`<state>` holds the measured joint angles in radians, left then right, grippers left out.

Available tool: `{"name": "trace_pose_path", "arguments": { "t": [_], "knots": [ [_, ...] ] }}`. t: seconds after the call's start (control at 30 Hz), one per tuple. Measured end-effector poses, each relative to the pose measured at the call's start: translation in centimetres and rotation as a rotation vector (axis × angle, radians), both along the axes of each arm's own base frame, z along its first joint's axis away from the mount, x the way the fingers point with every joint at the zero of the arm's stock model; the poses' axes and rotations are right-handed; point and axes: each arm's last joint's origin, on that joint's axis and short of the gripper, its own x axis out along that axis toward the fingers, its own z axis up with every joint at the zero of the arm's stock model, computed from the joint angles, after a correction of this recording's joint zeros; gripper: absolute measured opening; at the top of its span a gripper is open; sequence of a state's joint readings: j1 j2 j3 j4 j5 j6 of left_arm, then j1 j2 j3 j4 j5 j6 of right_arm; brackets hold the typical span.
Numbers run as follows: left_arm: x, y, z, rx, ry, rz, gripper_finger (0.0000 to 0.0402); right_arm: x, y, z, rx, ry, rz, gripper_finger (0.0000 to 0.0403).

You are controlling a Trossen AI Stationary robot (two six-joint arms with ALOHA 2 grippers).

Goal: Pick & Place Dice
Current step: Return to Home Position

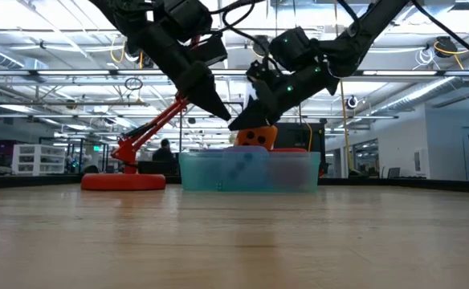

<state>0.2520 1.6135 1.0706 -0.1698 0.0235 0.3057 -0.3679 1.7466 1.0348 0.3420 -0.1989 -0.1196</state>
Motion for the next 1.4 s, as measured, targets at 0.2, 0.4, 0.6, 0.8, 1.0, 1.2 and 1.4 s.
{"name": "trace_pose_path", "arguments": {
  "t": [0.2, 0.4, 0.6, 0.8, 1.0, 1.2, 1.4],
  "knots": [
    [-0.4, -0.1, 0.2, -0.005, 0.024, -0.003, 0.034, -0.2, 0.2, 0.3, -0.005, 0.009, 0.006, 0.0],
    [-3.4, -1.2, 4.0, -0.073, -0.018, 0.057, 0.034, -3.0, 1.4, 4.1, -0.018, -0.012, 0.05, 0.0],
    [-9.3, -4.3, 9.4, -0.124, -0.088, 0.033, 0.033, -8.8, 3.6, 7.9, -0.041, -0.148, 0.02, 0.0],
    [-16.3, -6.5, 14.4, 0.009, -0.3, -0.081, 0.0236, -16.1, 5.9, 7.6, -0.032, -0.241, -0.044, 0.0],
    [-20.7, -6.1, 16.6, 0.135, -0.447, -0.076, 0.0066, -20.8, 6.1, 5.4, 0.074, -0.325, -0.117, 0.0],
    [-21.3, -5.3, 15.3, 0.012, -0.395, -0.059, 0.0014, -22.2, 6.7, 3.0, 0.239, -0.34, -0.094, 0.0],
    [-21.8, -5.1, 12.0, 0.039, -0.674, -0.145, 0.0008, -23.2, 7.3, 1.5, 0.258, -0.363, -0.098, 0.0]
  ]
}}
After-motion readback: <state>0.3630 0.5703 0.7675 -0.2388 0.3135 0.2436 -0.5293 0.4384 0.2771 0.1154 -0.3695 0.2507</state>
